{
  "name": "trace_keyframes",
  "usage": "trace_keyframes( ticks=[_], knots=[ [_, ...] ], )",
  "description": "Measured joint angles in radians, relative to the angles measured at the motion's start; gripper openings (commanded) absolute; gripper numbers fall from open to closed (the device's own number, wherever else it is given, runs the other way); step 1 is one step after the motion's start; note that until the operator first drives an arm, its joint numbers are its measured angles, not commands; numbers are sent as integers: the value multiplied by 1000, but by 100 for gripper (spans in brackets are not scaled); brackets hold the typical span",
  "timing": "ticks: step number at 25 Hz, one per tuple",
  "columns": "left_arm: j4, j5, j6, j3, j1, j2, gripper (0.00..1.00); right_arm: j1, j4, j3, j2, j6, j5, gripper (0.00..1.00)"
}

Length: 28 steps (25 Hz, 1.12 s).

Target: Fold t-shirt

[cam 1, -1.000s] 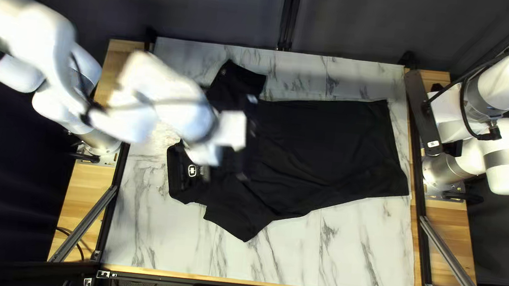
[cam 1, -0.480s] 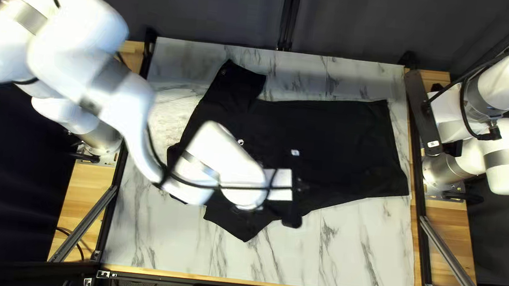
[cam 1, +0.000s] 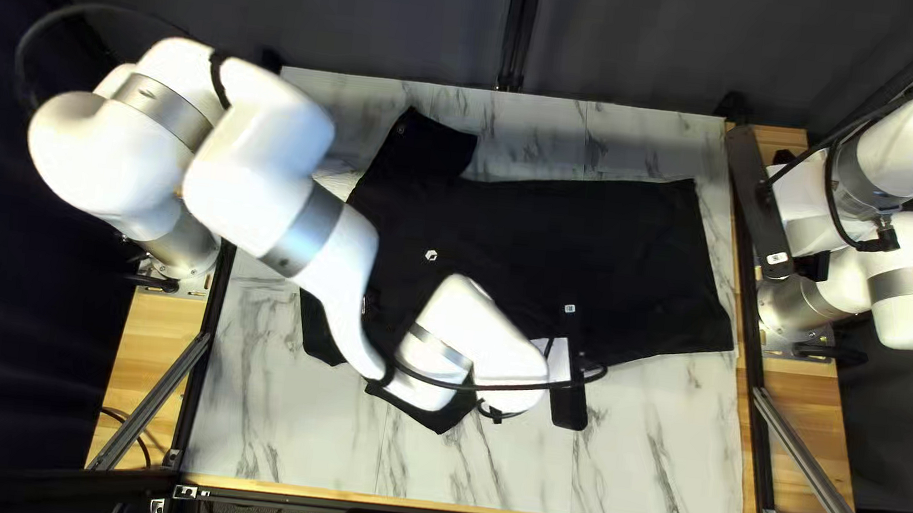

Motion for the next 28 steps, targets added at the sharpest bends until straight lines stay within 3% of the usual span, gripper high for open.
trace_keyframes(
  ticks=[4, 9, 10, 11, 12, 13, 28],
  knots=[
    [-20, -29, 3, -4, 1, 24, 98, 0, 0, 0, 0, 0, 0, 100],
    [-42, -64, 7, 11, 4, 28, 90, 0, 0, 0, 0, 0, 0, 100],
    [-49, -70, 10, 10, 5, 34, 79, 0, 0, 0, 0, 0, 0, 100],
    [-54, -74, 12, 8, 5, 38, 54, 0, 0, 0, 0, 0, 0, 100],
    [-59, -78, 15, 8, 7, 41, 16, 0, 0, 0, 0, 0, 0, 100],
    [-63, -82, 16, 9, 9, 42, 3, 0, 0, 0, 0, 0, 0, 100],
    [-71, -65, -10, 62, 15, -23, 0, 0, 0, 0, 0, 0, 0, 100]
  ],
)
